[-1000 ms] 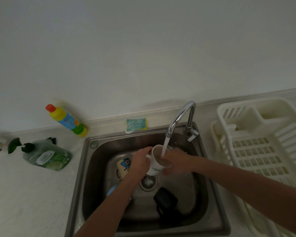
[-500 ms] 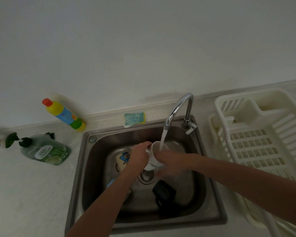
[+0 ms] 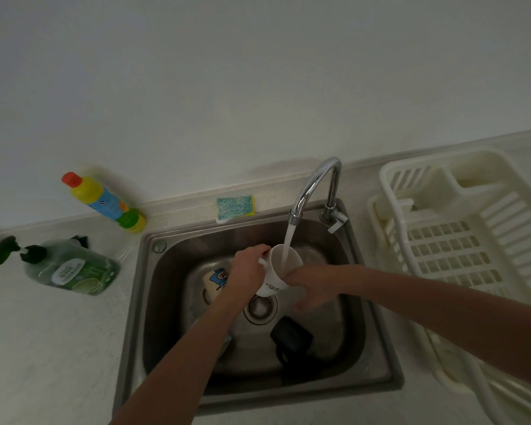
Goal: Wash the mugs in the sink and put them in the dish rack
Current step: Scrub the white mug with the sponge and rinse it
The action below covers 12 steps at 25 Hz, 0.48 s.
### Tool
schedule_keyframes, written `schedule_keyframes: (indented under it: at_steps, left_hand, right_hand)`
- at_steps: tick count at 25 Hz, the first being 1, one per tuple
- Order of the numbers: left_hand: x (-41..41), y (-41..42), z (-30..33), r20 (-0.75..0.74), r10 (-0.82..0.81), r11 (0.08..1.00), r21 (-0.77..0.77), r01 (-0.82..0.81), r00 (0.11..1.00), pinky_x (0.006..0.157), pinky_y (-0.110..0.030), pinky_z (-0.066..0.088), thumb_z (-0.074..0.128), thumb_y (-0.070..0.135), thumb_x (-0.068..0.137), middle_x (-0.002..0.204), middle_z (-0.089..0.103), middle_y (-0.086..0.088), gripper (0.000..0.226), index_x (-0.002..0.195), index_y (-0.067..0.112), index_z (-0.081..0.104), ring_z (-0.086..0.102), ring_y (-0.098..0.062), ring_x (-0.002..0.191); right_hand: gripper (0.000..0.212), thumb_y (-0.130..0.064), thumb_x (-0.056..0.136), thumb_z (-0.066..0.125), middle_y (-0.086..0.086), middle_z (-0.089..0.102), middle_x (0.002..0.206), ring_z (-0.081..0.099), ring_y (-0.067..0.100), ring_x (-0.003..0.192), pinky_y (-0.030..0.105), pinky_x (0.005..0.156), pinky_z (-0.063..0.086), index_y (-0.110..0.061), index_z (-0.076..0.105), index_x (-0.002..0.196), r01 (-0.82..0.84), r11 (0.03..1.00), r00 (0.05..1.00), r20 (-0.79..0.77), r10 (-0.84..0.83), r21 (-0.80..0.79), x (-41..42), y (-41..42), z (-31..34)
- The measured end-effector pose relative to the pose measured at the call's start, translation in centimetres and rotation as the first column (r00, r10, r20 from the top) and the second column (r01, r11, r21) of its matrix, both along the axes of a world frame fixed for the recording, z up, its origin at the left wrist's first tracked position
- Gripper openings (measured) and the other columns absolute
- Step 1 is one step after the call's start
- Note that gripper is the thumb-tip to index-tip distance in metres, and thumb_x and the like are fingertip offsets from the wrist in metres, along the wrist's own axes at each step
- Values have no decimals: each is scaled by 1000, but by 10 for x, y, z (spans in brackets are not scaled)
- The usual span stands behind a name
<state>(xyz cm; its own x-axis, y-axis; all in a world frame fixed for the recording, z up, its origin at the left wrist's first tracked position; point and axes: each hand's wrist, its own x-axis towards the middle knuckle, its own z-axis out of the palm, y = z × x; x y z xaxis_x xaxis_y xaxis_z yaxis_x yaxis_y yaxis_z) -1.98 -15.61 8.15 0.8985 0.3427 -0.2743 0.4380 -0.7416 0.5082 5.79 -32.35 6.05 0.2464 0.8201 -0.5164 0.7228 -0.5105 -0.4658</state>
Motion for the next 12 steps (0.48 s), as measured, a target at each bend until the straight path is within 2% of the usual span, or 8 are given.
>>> schedule_keyframes:
  at_steps: [1,3,5,6,8,9,11,12]
  left_hand:
    - [-1,0,-1,-6,-1,1000,-8,1,1000,93,-29,45,49,3,93,119,68,-4,38,123,18,67,61,-20,110]
    - [-2,1,-4,-2,8,1000,-9,-8,1000,95,-31,47,49,4,93,119,68,-4,38,123,18,66,61,-20,110]
    - [-2,3,-3,11,21,1000,-7,-21,1000,96,-32,47,49,3,93,120,68,-5,38,124,17,66,61,-21,111]
    - [-1,4,-3,19,23,1000,-8,-23,1000,95,-32,46,49,2,93,120,68,-6,38,124,16,66,61,-21,110]
    - [-1,4,-2,9,10,1000,-2,-10,1000,95,-31,46,49,3,93,119,68,-5,38,124,17,66,61,-20,110]
    - [-2,3,-3,-7,2,1000,3,-2,1000,96,-31,46,49,5,93,120,68,-4,38,125,18,66,61,-20,110]
    - [-3,5,-4,-29,-8,1000,9,8,1000,98,-32,47,50,5,93,121,68,-2,40,126,21,65,61,-18,110]
    - [-3,7,-4,-27,-6,1000,9,6,1000,98,-32,48,50,4,92,120,68,-2,41,126,21,65,61,-18,110]
  right_hand:
    - [73,-51,81,71,1,49,145,47,21,132,36,110,40,-23,44,143,-12,999,1000,-24,13,37,-8,2,2]
    - [75,-56,78,67,-1,48,144,45,18,132,35,109,39,-25,43,142,57,984,997,41,-65,170,-7,9,1]
    - [74,-65,76,58,0,50,141,47,21,129,41,107,41,-26,47,138,99,981,988,102,-117,167,7,8,-3]
    - [70,-64,77,57,-1,53,138,50,21,127,40,104,43,-26,50,136,65,992,991,113,-78,112,7,6,-1]
    - [62,-54,83,66,-2,56,135,53,20,124,33,101,44,-24,53,135,-1,999,998,59,-2,51,-4,7,1]
    - [61,-51,83,68,-2,57,135,53,19,124,31,101,44,-23,53,135,7,996,1000,23,-9,91,-10,10,0]
    - [62,-52,84,68,1,56,135,52,21,126,38,107,41,-21,50,135,130,970,990,32,-140,207,-5,19,1]
    - [62,-54,84,67,3,56,135,52,23,125,41,108,39,-21,50,135,158,967,985,43,-169,198,0,19,1]
